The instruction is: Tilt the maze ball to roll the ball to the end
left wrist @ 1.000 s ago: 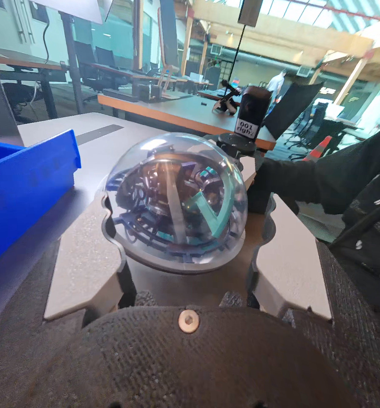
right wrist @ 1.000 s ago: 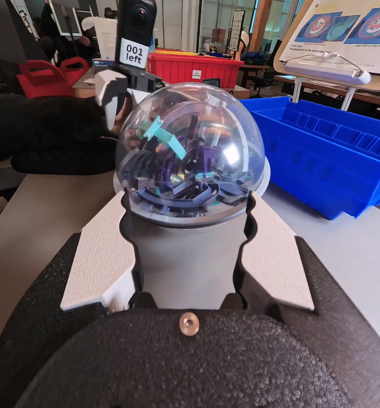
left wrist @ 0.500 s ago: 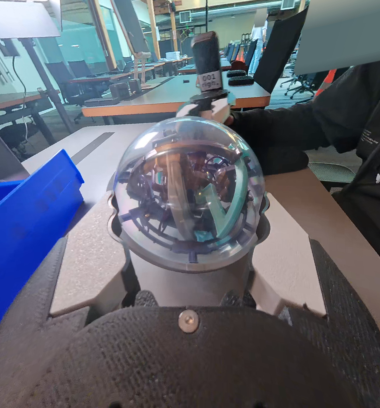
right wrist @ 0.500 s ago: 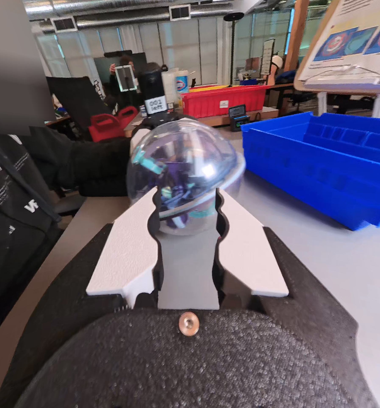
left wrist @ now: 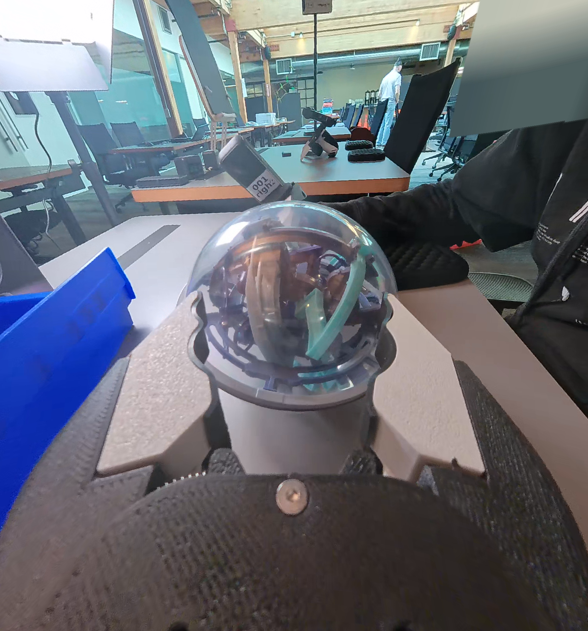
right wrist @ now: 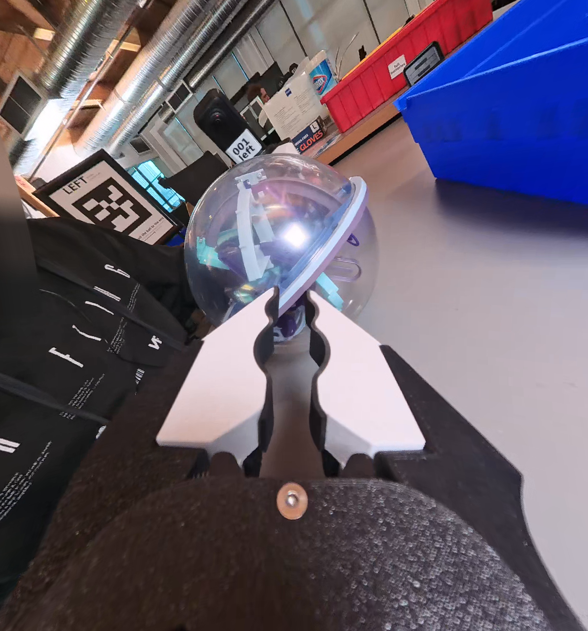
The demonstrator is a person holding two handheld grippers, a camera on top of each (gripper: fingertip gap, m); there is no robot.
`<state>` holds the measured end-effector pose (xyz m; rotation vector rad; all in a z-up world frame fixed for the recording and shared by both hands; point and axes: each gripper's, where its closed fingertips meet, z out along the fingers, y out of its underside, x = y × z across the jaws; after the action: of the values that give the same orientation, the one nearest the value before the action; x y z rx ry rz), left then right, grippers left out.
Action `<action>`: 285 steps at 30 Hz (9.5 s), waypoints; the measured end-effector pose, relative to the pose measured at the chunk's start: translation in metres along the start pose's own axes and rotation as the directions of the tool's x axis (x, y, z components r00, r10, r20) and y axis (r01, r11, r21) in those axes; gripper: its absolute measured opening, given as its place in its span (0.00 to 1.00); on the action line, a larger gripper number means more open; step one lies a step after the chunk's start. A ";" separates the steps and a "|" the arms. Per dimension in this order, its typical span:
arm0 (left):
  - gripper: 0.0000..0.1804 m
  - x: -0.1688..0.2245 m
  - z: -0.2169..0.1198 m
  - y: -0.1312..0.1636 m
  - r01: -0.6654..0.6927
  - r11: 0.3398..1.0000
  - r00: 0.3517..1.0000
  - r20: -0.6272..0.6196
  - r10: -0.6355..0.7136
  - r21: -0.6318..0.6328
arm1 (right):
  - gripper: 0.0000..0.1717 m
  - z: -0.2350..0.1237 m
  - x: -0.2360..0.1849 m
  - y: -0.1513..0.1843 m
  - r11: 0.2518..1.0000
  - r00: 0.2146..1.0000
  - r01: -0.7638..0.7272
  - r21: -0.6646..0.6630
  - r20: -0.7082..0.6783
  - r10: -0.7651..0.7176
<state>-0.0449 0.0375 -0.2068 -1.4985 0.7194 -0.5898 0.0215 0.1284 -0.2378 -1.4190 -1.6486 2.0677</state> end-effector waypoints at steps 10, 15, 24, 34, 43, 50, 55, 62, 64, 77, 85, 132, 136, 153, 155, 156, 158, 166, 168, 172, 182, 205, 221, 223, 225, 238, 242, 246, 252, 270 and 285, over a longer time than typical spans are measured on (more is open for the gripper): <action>0.55 0.007 -0.013 -0.017 0.144 0.985 0.986 -0.096 -0.135 0.095 | 0.05 -0.002 0.011 -0.005 1.000 0.998 0.007 0.025 -0.059 -0.005; 0.55 -0.017 -0.021 -0.014 0.228 0.964 0.974 -0.014 -0.228 0.135 | 0.10 -0.011 0.018 -0.018 0.994 0.994 -0.016 0.104 -0.106 0.027; 0.58 -0.013 -0.011 -0.006 0.264 0.959 0.965 -0.030 -0.262 0.104 | 0.31 -0.022 -0.009 0.014 0.993 0.991 0.073 -0.098 -0.105 -0.083; 0.69 0.011 0.003 0.003 0.388 0.921 0.909 -0.176 -0.378 0.026 | 0.51 0.003 -0.034 0.025 0.930 0.938 0.295 -0.217 -0.118 -0.325; 0.61 0.018 -0.005 0.013 0.354 0.934 0.915 -0.193 -0.356 -0.045 | 0.45 -0.009 -0.027 0.006 0.919 0.894 0.350 -0.184 -0.229 -0.386; 0.64 0.014 -0.003 0.019 0.409 0.911 0.894 -0.177 -0.412 -0.055 | 0.44 0.007 -0.034 0.020 0.889 0.880 0.393 -0.237 -0.183 -0.438; 0.63 0.016 -0.004 0.020 0.392 0.918 0.899 -0.186 -0.395 -0.057 | 0.42 0.014 -0.041 0.022 0.883 0.879 0.409 -0.230 -0.159 -0.449; 0.63 0.017 -0.006 0.022 0.385 0.920 0.900 -0.190 -0.392 -0.070 | 0.41 0.011 -0.041 0.025 0.881 0.882 0.395 -0.260 -0.159 -0.443; 0.63 0.018 -0.008 0.027 0.390 0.915 0.898 -0.178 -0.403 -0.103 | 0.46 0.008 -0.041 0.036 0.879 0.902 0.356 -0.317 -0.131 -0.412; 0.70 0.038 -0.013 0.062 0.248 0.899 0.954 -0.072 -0.292 -0.362 | 0.46 0.001 -0.017 0.038 0.869 0.875 0.346 -0.353 -0.214 -0.435; 0.72 -0.002 -0.002 0.022 0.380 0.922 0.923 -0.032 -0.383 -0.066 | 0.44 0.002 -0.012 0.026 0.912 0.887 0.304 -0.274 -0.267 -0.376; 0.05 0.017 -0.016 0.009 0.576 0.817 0.802 -0.184 -0.569 -0.016 | 0.05 -0.007 -0.043 0.052 0.963 0.993 0.103 -0.250 0.076 -0.087; 0.04 0.007 -0.019 0.013 0.581 0.814 0.807 -0.125 -0.576 -0.002 | 0.04 -0.010 -0.032 0.035 0.982 0.995 0.100 -0.162 0.011 -0.099; 0.03 0.010 -0.013 0.038 0.589 0.800 0.799 -0.067 -0.597 -0.115 | 0.04 -0.024 -0.001 0.016 0.992 0.978 0.107 -0.068 -0.171 -0.117; 0.03 0.010 -0.012 0.038 0.582 0.805 0.805 -0.062 -0.590 -0.114 | 0.07 -0.026 0.000 0.019 0.989 0.975 0.120 -0.086 -0.175 -0.133; 0.03 0.010 -0.011 0.037 0.579 0.807 0.808 -0.056 -0.587 -0.112 | 0.11 -0.028 0.000 0.021 0.987 0.975 0.121 -0.101 -0.172 -0.137; 0.03 0.010 -0.010 0.039 0.565 0.817 0.819 -0.041 -0.573 -0.118 | 0.18 -0.030 -0.003 0.029 0.983 0.979 0.115 -0.145 -0.149 -0.136; 0.03 0.010 -0.006 0.028 0.456 0.889 0.889 -0.034 -0.458 -0.036 | 0.04 -0.021 -0.006 0.061 0.944 0.980 0.145 -0.298 -0.090 -0.179; 0.03 0.013 -0.004 0.026 0.451 0.892 0.890 -0.051 -0.453 -0.039 | 0.03 -0.021 -0.007 0.062 0.945 0.983 0.142 -0.294 -0.074 -0.170; 0.09 0.017 -0.003 0.027 0.461 0.886 0.883 -0.072 -0.464 -0.048 | 0.03 -0.024 -0.007 0.059 0.951 0.986 0.129 -0.279 -0.069 -0.154; 0.03 0.018 -0.001 0.031 0.553 0.831 0.822 -0.119 -0.557 -0.067 | 0.03 -0.026 0.000 0.056 0.962 0.988 0.087 -0.258 -0.101 -0.117; 0.03 -0.037 -0.048 -0.263 0.023 0.871 0.996 0.063 -0.062 0.490 | 0.03 -0.018 -0.159 -0.216 0.757 0.788 0.616 0.220 -0.197 -0.583; 0.03 -0.048 -0.058 -0.253 -0.004 0.870 0.981 0.170 -0.091 0.493 | 0.03 -0.006 -0.136 -0.214 0.751 0.812 0.583 0.310 -0.184 -0.554; 0.03 -0.051 -0.058 -0.252 0.016 0.867 0.980 0.163 -0.112 0.499 | 0.03 -0.006 -0.134 -0.214 0.758 0.820 0.571 0.315 -0.181 -0.543; 0.03 -0.053 -0.057 -0.250 0.017 0.869 0.979 0.169 -0.116 0.495 | 0.03 -0.007 -0.131 -0.214 0.762 0.825 0.564 0.317 -0.181 -0.536; 0.03 -0.075 -0.057 -0.234 0.111 0.873 0.950 0.207 -0.234 0.476 | 0.03 -0.005 -0.104 -0.210 0.829 0.889 0.457 0.322 -0.166 -0.426; 0.03 -0.097 -0.057 -0.202 0.254 0.856 0.899 0.216 -0.380 0.450 | 0.03 -0.002 -0.075 -0.198 0.899 0.952 0.302 0.316 -0.146 -0.268; 0.03 -0.089 -0.053 -0.157 0.390 0.835 0.850 0.198 -0.488 0.388 | 0.03 0.000 -0.059 -0.154 0.948 0.995 0.086 0.305 -0.081 -0.065; 0.03 -0.052 -0.034 -0.062 0.580 0.780 0.752 0.216 -0.623 0.234 | 0.03 -0.007 -0.041 -0.058 0.919 0.967 -0.223 0.326 -0.042 0.250; 0.09 0.026 -0.004 0.036 0.738 0.675 0.666 0.164 -0.728 0.003 | 0.03 -0.029 -0.028 0.048 0.826 0.809 -0.504 0.251 -0.196 0.554; 0.80 0.009 0.062 0.007 0.132 0.952 0.984 0.150 -0.092 -0.277 | 0.04 -0.027 -0.014 0.043 0.852 0.818 -0.464 0.241 -0.252 0.517</action>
<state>0.0060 0.0727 -0.2176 -1.8397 0.6356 -0.4773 0.0671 0.1210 -0.2638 -2.1493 -1.0259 2.0043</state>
